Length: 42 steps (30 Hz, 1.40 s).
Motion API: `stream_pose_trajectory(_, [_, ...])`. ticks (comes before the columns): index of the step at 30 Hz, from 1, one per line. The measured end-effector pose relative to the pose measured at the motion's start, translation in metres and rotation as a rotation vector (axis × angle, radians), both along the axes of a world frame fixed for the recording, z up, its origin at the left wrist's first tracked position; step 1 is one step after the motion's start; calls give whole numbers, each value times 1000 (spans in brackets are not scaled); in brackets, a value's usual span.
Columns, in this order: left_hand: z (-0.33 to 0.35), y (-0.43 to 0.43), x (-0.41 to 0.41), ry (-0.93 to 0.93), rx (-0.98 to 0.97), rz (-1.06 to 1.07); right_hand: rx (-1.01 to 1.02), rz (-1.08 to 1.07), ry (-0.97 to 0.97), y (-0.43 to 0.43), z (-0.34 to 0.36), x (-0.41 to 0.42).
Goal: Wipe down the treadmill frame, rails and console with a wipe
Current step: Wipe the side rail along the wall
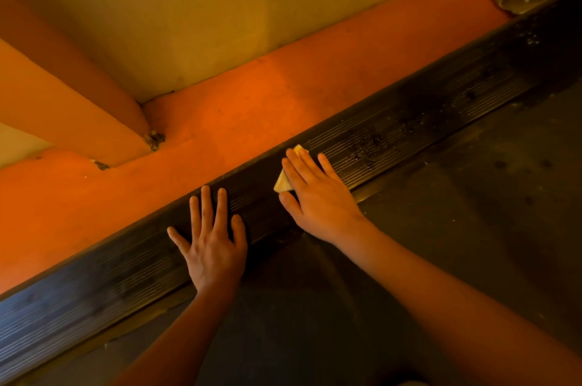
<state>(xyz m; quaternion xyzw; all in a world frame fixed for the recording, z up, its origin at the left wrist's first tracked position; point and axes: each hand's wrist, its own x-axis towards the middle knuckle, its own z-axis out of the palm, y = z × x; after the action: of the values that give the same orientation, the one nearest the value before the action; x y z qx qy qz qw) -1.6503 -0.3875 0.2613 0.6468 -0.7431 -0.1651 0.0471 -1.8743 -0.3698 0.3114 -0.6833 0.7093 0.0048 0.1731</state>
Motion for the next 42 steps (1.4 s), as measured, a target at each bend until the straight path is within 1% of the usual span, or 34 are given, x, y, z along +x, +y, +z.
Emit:
stream_pose_trajectory(3, [-1,1,-1,5,-3,3,49,-7,-45,54,4,10])
stream_pose_trajectory(5, [-2,0,-1,4,-23,-1,75,-11,-40,63,2,11])
stream_pose_trajectory(8, [-3,-1,0,1,-12,-1,12,-5,8,28,-2,11])
stream_pose_trajectory(11, [-3,1,0,-2,-11,-8,10,-12,15,-13,-3,8])
stream_pose_trajectory(13, [-3,1,0,-13,-8,-9,4,5,9,-14,-3,3])
stream_pose_trajectory(18, [-1,0,0,-4,-15,0,49,38,-42,59,-1,-4])
stream_pose_trajectory(20, [-1,0,-3,-4,-14,-8,66,51,-30,71,-4,-9])
stream_pose_trajectory(23, [-1,0,2,-16,-7,-5,28,84,-22,51,-5,-6])
stream_pose_trajectory(28, [-1,0,0,-17,2,-12,-29,15,2,-6,-4,-5])
stream_pose_trajectory(30, [-1,0,-1,-13,-3,-13,-13,68,-21,-2,-4,5])
stream_pose_trajectory(32, [-1,1,-1,-10,-12,-11,10,196,-47,8,-6,12])
stream_pose_trajectory(34, [0,0,0,-12,-11,-9,7,257,-30,-2,-3,2])
stream_pose_trajectory(37, [0,0,-1,-11,-4,-7,-11,173,41,-37,2,-19])
stream_pose_trajectory(39, [1,1,-2,-9,-4,-8,-17,174,24,-38,1,-9])
stream_pose_trajectory(42, [1,2,-2,-15,-14,-6,11,382,-59,7,-5,22])
